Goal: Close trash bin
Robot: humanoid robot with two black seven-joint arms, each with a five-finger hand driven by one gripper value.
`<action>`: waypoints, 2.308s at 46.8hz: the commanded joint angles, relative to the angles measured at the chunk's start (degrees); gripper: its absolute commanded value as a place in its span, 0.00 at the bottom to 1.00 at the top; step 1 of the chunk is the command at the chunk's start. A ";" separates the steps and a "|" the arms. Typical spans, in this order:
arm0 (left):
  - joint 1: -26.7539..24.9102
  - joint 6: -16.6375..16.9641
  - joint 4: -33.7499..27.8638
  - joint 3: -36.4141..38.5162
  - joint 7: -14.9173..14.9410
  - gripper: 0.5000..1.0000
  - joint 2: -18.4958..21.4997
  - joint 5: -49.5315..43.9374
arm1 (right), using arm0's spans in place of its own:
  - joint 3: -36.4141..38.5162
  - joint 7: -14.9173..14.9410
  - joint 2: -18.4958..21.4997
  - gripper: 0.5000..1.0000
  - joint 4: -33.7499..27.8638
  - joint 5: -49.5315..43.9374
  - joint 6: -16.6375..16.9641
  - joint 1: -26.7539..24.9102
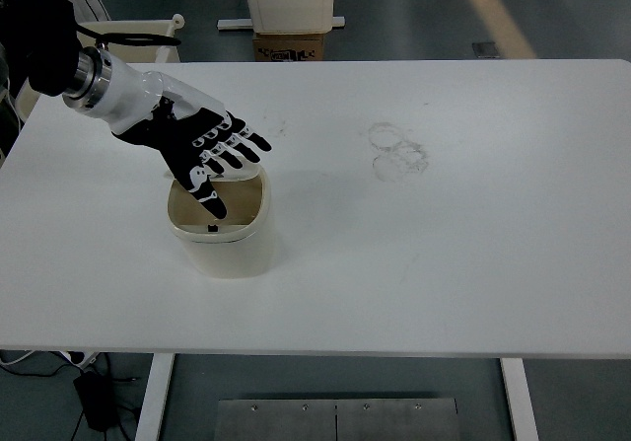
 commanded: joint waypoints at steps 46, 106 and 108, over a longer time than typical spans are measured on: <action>1.10 -1.93 -0.83 4.33 0.00 1.00 -2.74 0.96 | 0.00 0.00 0.00 0.98 0.00 0.00 -0.04 0.52; 3.20 -1.49 -0.75 4.33 0.00 1.00 -2.83 1.05 | 0.00 0.00 0.00 0.98 0.00 0.00 -0.04 0.52; 3.12 -1.58 -0.75 4.24 0.00 1.00 -2.74 0.96 | 0.00 0.00 0.00 0.98 0.00 0.00 -0.04 0.52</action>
